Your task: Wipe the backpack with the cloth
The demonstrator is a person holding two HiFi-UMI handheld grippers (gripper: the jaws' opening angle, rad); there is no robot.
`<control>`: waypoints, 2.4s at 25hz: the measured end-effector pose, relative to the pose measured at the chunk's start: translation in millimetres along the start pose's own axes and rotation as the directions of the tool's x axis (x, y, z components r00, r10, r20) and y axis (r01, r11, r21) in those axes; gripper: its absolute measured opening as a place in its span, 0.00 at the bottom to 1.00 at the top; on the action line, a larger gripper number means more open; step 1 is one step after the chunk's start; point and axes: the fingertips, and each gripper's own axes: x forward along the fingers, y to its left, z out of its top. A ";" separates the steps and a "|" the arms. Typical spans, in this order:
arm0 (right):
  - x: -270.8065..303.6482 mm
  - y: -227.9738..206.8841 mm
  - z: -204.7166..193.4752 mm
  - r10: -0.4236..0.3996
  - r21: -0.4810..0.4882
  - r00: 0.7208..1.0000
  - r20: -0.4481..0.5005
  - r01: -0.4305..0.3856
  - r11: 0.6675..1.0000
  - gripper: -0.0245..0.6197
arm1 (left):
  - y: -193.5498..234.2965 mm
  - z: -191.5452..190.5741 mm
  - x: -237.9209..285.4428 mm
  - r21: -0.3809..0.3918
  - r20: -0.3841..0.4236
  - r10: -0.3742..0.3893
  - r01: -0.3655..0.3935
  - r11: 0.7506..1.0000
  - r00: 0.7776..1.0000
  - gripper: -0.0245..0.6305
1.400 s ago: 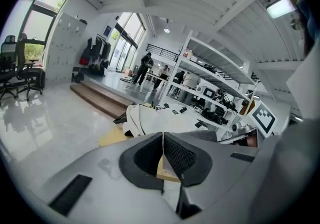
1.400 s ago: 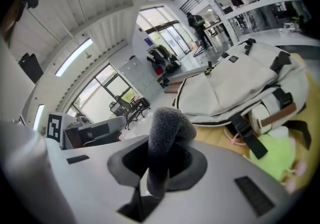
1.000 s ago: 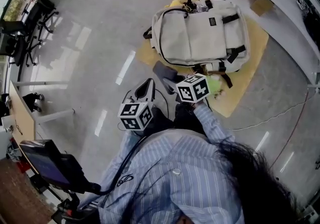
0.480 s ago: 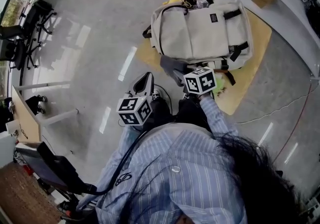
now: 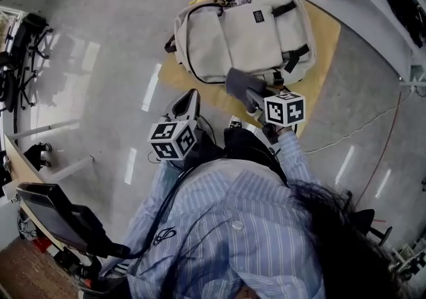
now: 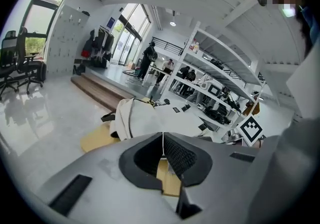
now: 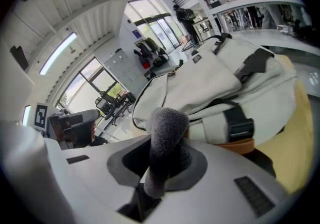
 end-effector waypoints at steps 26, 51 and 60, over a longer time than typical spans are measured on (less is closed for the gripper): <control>-166.8 -196.1 30.7 -0.310 0.125 0.941 0.138 0.294 0.948 0.12 | -71.6 -12.4 35.6 0.082 -0.023 -0.115 0.116 0.990 0.993 0.05; -204.1 -282.2 24.4 -0.415 0.246 0.908 0.061 0.389 0.888 0.12 | -78.5 -26.6 28.2 0.098 -0.054 -0.088 0.093 0.991 0.995 0.05; -167.5 -268.5 59.5 -0.357 0.231 0.932 0.058 0.335 0.913 0.12 | -65.8 -9.8 27.2 0.102 -0.037 -0.083 0.086 0.991 0.996 0.05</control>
